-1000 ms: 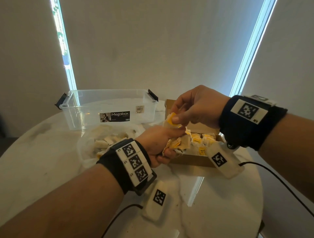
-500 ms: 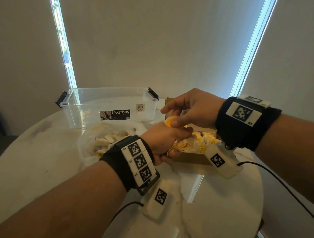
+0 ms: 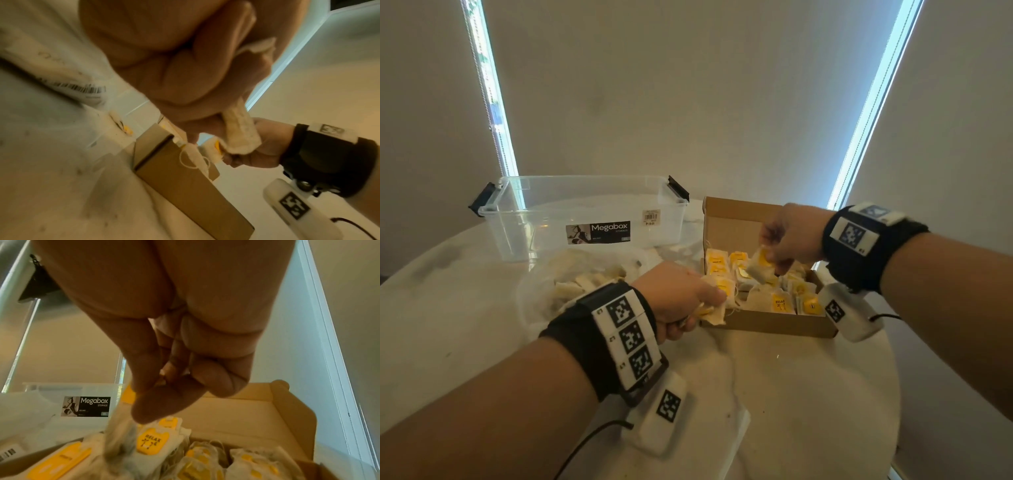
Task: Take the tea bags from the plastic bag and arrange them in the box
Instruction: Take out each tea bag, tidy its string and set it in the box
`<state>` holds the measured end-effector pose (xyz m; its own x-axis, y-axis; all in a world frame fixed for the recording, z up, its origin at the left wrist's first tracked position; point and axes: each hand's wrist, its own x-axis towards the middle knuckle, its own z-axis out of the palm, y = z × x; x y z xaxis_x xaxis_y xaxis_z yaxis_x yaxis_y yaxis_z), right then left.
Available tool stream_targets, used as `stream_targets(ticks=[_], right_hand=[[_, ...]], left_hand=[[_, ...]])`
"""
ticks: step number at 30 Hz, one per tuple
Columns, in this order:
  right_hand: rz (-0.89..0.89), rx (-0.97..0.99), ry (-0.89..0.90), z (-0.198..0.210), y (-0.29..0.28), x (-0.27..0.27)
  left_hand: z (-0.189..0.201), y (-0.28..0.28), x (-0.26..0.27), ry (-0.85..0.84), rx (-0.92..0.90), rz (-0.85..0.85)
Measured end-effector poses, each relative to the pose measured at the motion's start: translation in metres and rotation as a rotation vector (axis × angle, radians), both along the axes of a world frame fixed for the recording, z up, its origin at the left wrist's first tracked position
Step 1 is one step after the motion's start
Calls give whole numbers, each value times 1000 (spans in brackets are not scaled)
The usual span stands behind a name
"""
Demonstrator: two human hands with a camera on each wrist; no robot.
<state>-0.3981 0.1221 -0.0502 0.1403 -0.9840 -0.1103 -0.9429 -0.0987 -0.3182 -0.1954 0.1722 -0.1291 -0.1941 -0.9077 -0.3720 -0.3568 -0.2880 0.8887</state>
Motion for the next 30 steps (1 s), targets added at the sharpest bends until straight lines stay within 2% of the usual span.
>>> stream_targets(ticks=[5,9,14,18,23,28,30], right_hand=[[64,48,76,-12,-19,14],[68,103,218,-24,-30,21],[55,52,331,-37,-39,24],[93,20,306,-29,-37,25],[95,139,89,9,-29,13],[143,358,101,13,-20,8],[130,322,161,-1,-22,10]], left_hand=[[-6,-5,-5,-23,23,-18],[-6,-9,-3,-43,45,-19],[-5,-11,-3,-46,69,-28],[-4,-10,-3,-39,84,-30],[4,-3,-6,-99,126,-16],[4,-3,-8,-117,116,-4],[3,-3,-8,-121,121,-7]])
